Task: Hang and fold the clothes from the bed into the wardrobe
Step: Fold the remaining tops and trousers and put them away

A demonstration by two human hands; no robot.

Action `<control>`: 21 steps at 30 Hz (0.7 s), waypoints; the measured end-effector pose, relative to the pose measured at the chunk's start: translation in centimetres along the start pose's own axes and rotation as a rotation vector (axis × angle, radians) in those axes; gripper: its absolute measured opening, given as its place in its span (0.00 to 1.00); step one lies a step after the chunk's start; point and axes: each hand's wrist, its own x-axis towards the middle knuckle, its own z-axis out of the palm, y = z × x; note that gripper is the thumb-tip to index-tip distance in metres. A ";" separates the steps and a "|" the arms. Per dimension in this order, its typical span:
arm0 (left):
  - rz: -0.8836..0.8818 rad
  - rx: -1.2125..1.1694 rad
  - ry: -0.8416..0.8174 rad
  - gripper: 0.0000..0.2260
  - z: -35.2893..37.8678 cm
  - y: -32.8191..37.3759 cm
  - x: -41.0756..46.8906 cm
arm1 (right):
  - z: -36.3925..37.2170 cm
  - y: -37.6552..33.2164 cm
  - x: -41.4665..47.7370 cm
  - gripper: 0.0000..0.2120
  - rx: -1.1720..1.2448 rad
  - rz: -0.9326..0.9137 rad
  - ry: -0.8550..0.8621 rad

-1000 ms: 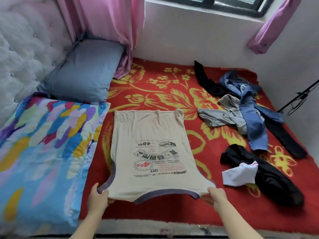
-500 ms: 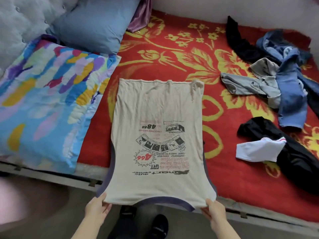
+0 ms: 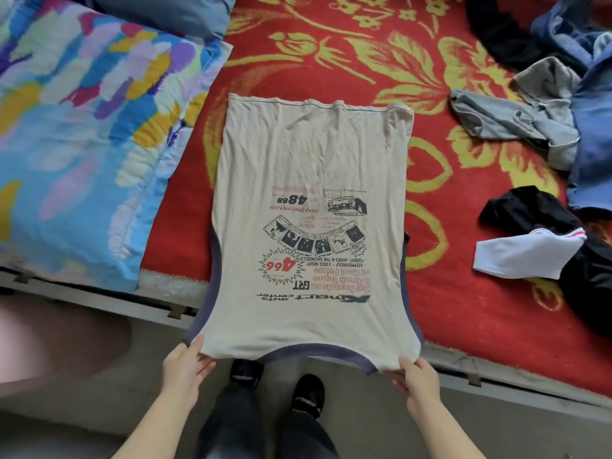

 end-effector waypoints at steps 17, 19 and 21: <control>0.019 -0.342 -0.191 0.04 13.6 16.4 -3.6 | 6.8 -21.5 -0.5 0.18 0.022 -0.335 -0.065; 0.082 -0.357 -0.371 0.12 16.3 19.1 -3.5 | 8.5 -23.9 -0.4 0.25 -0.007 -0.350 -0.157; 0.118 -0.208 -0.451 0.28 18.5 20.4 -1.8 | 10.4 -24.8 -0.1 0.30 -0.091 -0.363 -0.192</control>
